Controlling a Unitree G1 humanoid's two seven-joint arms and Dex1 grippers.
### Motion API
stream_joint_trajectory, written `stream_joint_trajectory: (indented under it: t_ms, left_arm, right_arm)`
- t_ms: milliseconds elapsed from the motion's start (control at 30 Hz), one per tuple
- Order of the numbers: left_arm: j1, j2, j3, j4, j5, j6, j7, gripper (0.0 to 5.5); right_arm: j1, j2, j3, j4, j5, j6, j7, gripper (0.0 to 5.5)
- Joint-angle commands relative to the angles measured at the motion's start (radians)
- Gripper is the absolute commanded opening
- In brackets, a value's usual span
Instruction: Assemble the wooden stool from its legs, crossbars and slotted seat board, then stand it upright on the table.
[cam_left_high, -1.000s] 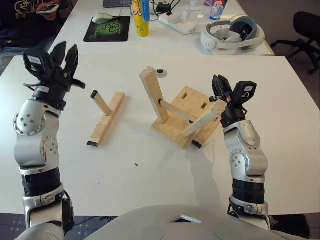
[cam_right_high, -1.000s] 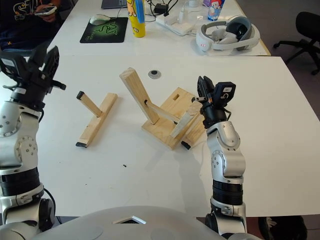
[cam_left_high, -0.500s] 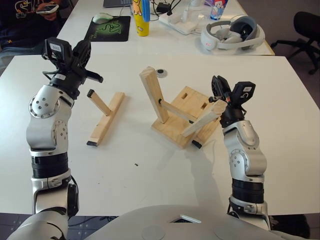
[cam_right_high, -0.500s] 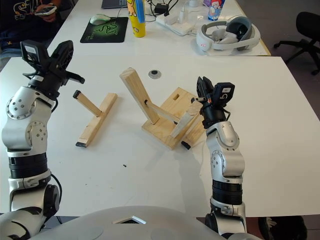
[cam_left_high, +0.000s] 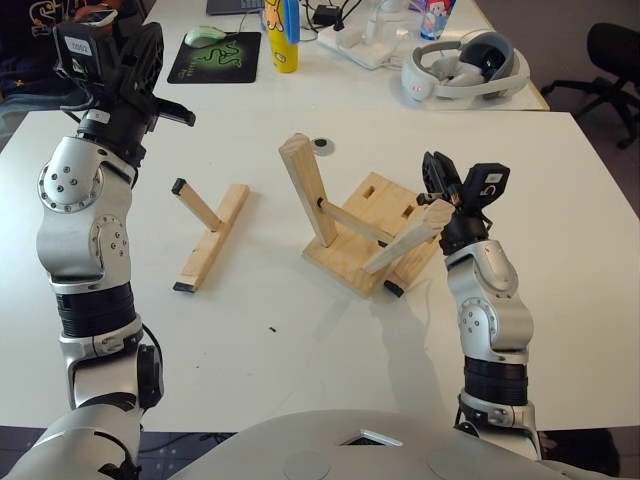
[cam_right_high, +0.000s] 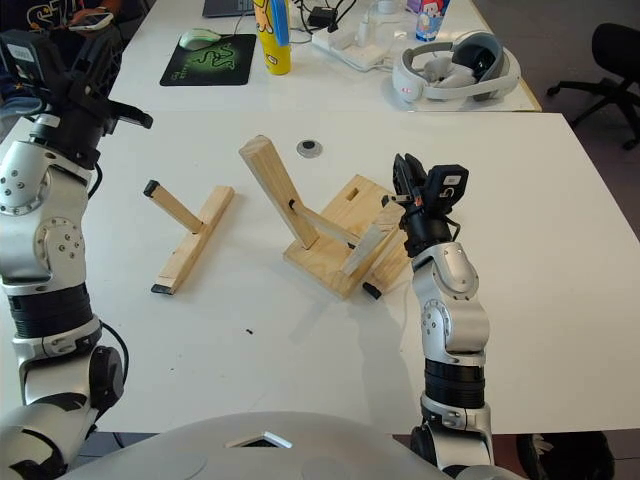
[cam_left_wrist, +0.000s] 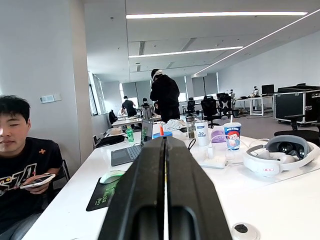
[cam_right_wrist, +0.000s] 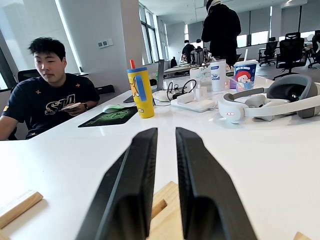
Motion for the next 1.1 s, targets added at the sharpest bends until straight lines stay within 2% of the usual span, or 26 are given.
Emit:
stream_joint_trajectory:
  t_ms: [33, 133, 267, 600, 767, 967, 1100]
  left_arm:
    - [0.172, -0.051, -0.057, 0.167, 0.056, -0.058, -0.029, 0.03]
    - [0.249, -0.101, -0.088, 0.206, 0.075, -0.1, -0.019, 0.03]
    - [0.207, -0.11, -0.08, 0.11, 0.051, -0.093, 0.01, 0.03]
    - [0.012, -0.029, 0.04, -0.113, -0.048, 0.05, 0.051, 0.03]
    - [0.014, 0.014, 0.169, -0.257, -0.229, 0.189, 0.049, 0.03]
    - [0.198, 0.104, 0.392, -0.272, -0.522, 0.412, -0.005, 1.14]
    - [0.429, 0.172, 0.404, -0.282, -0.523, 0.484, -0.125, 1.78]
  right_arm:
    - [-0.022, -0.006, -0.007, 0.013, 0.006, 0.004, 0.006, 0.67]
    - [-0.029, -0.007, -0.009, 0.019, 0.015, 0.011, 0.012, 0.67]
    - [-0.025, -0.009, -0.013, 0.018, 0.016, 0.011, 0.014, 0.67]
    - [-0.006, -0.003, -0.01, 0.008, 0.012, 0.002, 0.012, 0.67]
    - [0.006, -0.008, -0.016, -0.004, 0.012, 0.002, 0.011, 0.67]
    - [0.004, -0.021, -0.047, -0.004, 0.015, 0.005, 0.006, 0.67]
    - [-0.02, -0.034, -0.066, -0.001, 0.02, 0.012, 0.003, 0.67]
